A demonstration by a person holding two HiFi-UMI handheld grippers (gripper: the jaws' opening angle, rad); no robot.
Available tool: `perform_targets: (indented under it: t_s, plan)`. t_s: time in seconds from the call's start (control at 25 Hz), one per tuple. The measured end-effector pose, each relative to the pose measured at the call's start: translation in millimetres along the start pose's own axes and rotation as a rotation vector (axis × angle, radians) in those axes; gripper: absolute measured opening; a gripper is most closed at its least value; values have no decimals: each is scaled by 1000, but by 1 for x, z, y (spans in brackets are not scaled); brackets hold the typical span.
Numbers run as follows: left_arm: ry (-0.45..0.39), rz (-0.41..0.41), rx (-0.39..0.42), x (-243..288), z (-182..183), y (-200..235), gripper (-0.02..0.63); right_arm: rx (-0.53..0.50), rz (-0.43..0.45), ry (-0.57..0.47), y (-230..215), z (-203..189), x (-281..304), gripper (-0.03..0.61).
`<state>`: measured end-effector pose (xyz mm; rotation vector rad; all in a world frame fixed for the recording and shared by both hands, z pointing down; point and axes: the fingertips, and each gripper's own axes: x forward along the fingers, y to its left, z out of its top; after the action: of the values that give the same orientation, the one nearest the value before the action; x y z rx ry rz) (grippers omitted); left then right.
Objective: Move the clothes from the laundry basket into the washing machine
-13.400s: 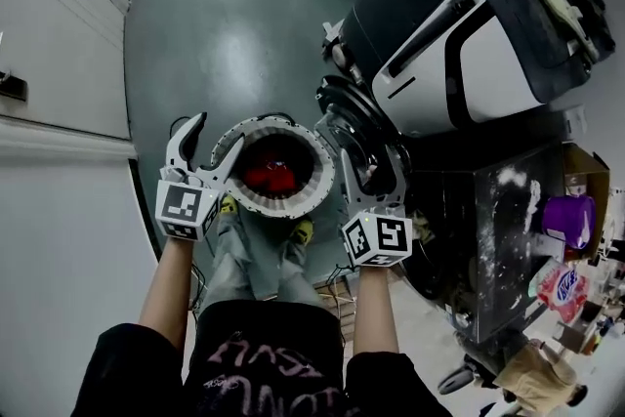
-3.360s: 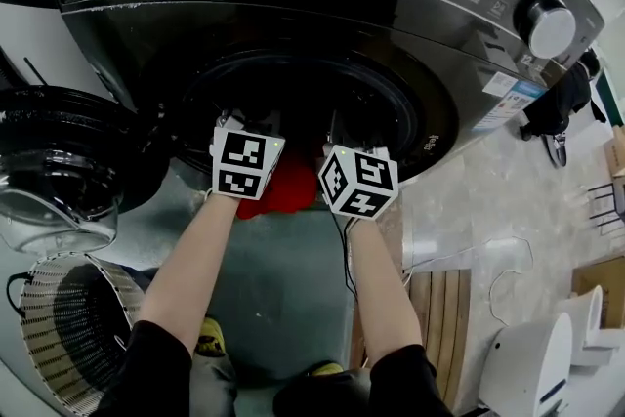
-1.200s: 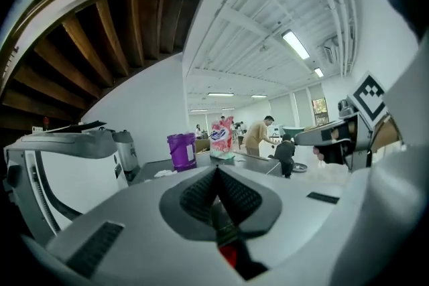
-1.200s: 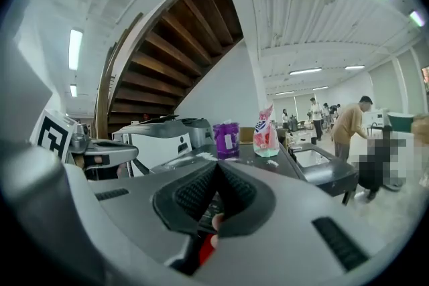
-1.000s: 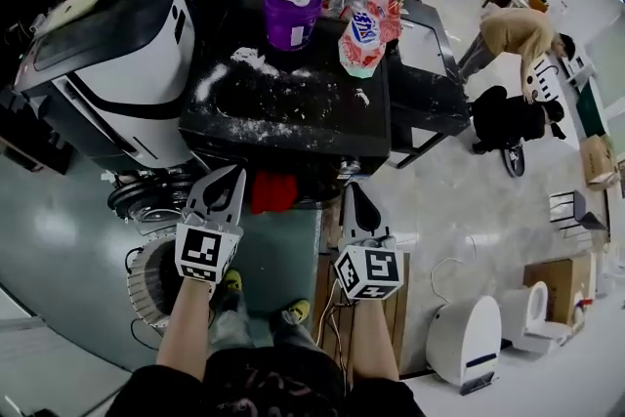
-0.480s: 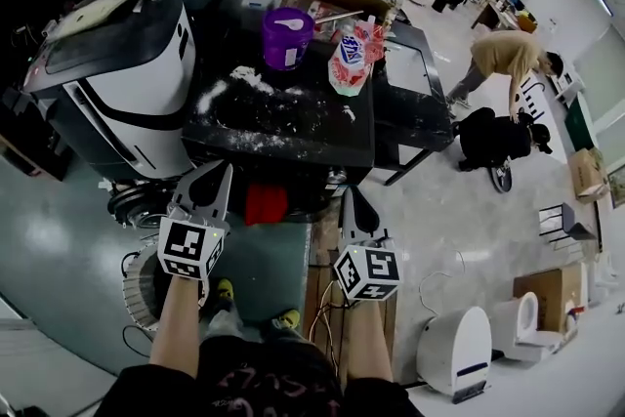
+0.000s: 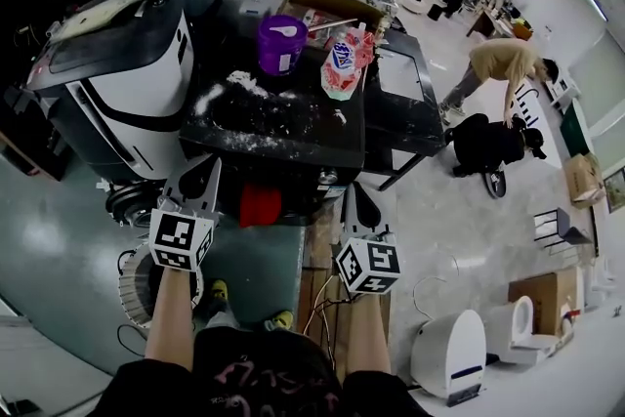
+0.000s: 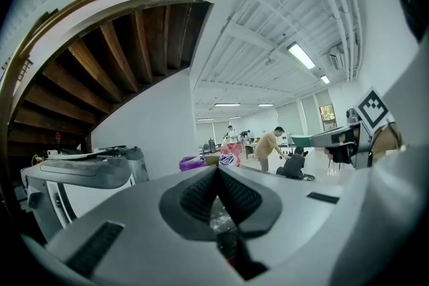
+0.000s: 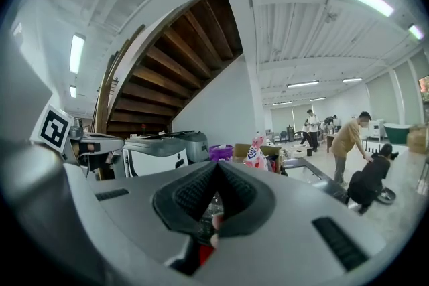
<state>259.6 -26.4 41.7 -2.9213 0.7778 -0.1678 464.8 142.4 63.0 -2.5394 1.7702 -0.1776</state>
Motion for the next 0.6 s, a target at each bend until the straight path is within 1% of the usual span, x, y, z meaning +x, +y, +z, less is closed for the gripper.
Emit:
perform_targets:
  t_s: [0.24,0.48,0.6]
  plan:
    - [-10,22,1,-1,5,8,11,-13,-13,-4,-10,5,-2,2]
    - [-18,27,-18,-3,4,11,11,-15,-21,-9,-13,8,-2,2]
    - [-20,34,-17,-5,5,14,11,-35,-26,-4,-12,8,0,2]
